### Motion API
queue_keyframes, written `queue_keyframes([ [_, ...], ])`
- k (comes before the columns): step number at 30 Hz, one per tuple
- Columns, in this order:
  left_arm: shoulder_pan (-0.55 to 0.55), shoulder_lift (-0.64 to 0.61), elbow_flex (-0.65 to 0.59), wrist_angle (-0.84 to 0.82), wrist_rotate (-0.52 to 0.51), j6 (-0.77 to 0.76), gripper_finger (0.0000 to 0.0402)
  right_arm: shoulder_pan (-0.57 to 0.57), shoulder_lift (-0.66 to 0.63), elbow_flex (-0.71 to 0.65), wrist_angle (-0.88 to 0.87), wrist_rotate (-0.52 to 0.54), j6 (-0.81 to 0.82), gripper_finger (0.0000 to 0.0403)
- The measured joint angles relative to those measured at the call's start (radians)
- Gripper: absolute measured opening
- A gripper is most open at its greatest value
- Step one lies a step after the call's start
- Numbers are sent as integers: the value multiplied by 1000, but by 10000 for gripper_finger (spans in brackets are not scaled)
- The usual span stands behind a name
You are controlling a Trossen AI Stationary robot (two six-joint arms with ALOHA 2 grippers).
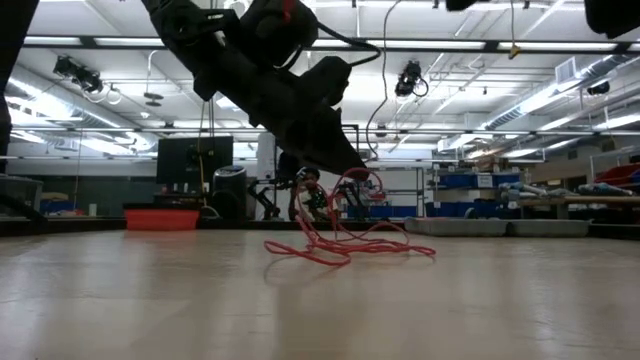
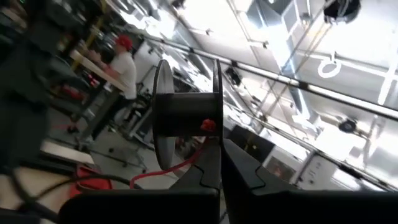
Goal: Coil cords
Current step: Uncoil the red wire from the black spool
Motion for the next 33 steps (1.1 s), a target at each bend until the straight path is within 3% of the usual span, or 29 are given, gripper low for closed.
queue_keyframes([
  [9, 0, -29, 0, -14, -6, 4, 0, 71, -20, 0, 2, 31, -52, 1],
  [14, 1, -135, 0, -132, -112, 72, 0, 114, -20, 0, -4, 159, -51, 1],
  [23, 1, -330, 0, -372, -320, 217, 0, 209, -20, 0, -44, 188, 21, 1],
  [33, 1, -422, 0, -537, -401, 245, 0, 319, -19, -1, -137, 305, 62, 1],
])
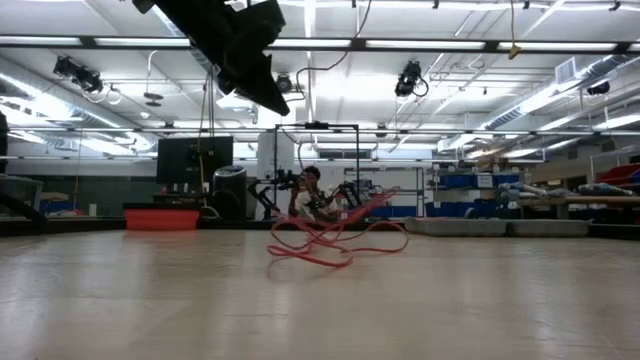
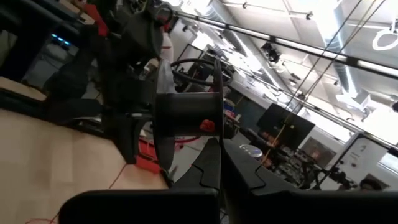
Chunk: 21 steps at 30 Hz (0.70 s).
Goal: Coil cords
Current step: Uncoil the red wire from the black spool
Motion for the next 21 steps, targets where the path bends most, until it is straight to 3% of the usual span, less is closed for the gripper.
queue_keyframes([
  [9, -6, 2, 0, 3, 3, 28, 0, -8, 0, 0, 2, 28, -3, 1],
  [16, -28, 3, 0, 57, 109, 24, 0, -49, 0, 0, -8, 35, 1, 0],
  [18, -36, 3, 0, 89, 163, 16, 0, -80, 0, 0, -4, 21, 3, 0],
  [21, -50, 12, 0, 114, 155, -3, 0, -131, 0, 0, 25, -45, 61, 0],
])
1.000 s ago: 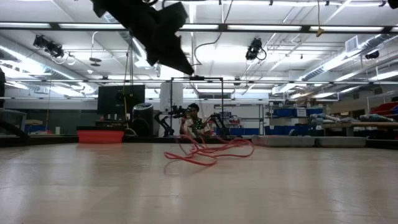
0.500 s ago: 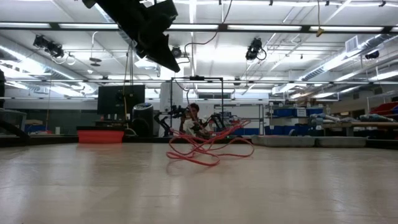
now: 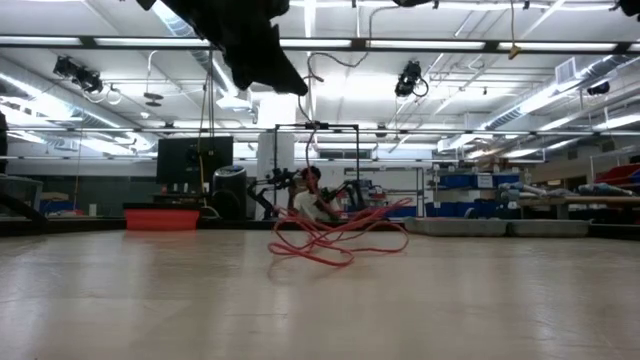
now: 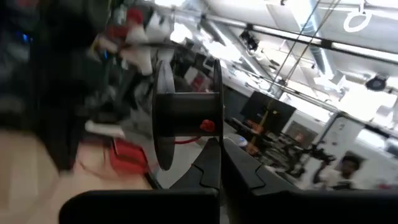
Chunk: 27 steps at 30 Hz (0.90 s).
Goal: Coil cords
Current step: Uncoil the red wire from the black spool
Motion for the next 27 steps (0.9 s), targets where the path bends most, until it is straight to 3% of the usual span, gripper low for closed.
queue_keyframes([
  [5, -6, 27, 0, -3, -54, -39, 0, -76, 0, 13, 1, -86, 115, 0],
  [17, -67, 194, 0, 221, 96, -60, 0, -337, 1, 15, -25, -182, 203, 0],
  [27, -131, 222, 0, 465, 216, -61, 0, -488, 74, 15, -64, -194, 205, 0],
])
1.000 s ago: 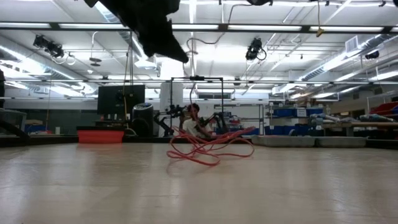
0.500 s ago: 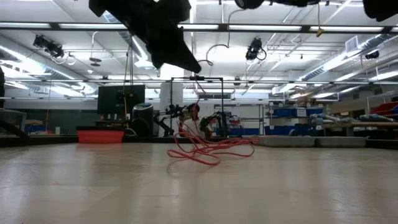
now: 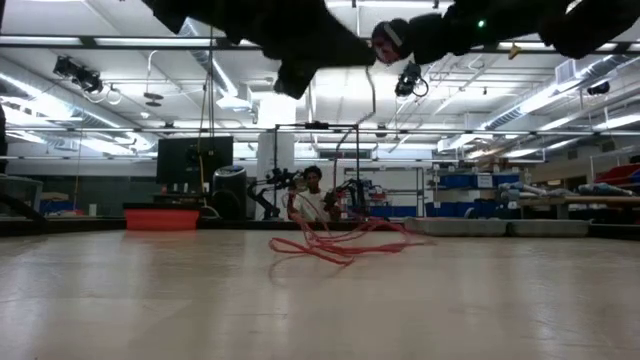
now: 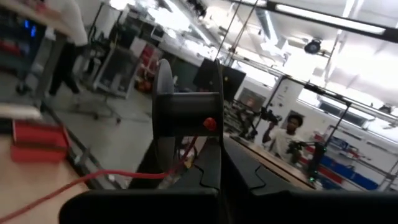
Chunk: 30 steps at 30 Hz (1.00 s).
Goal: Coil cords
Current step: Uncoil the red wire from the black spool
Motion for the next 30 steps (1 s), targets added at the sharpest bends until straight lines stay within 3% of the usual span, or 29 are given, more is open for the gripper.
queue_keyframes([
  [8, -17, -6, 0, 194, 197, -1, 0, -32, 99, 0, -119, 0, -3, 0],
  [15, -17, -71, 19, 163, 201, 5, 0, 14, 131, 0, -259, 13, 43, 0],
  [20, -17, -161, 20, 19, 103, 61, 0, 71, 127, 0, -358, 31, 118, 0],
  [30, -17, -328, 20, -355, -248, 87, 0, 253, 110, 0, -427, 163, 121, 0],
])
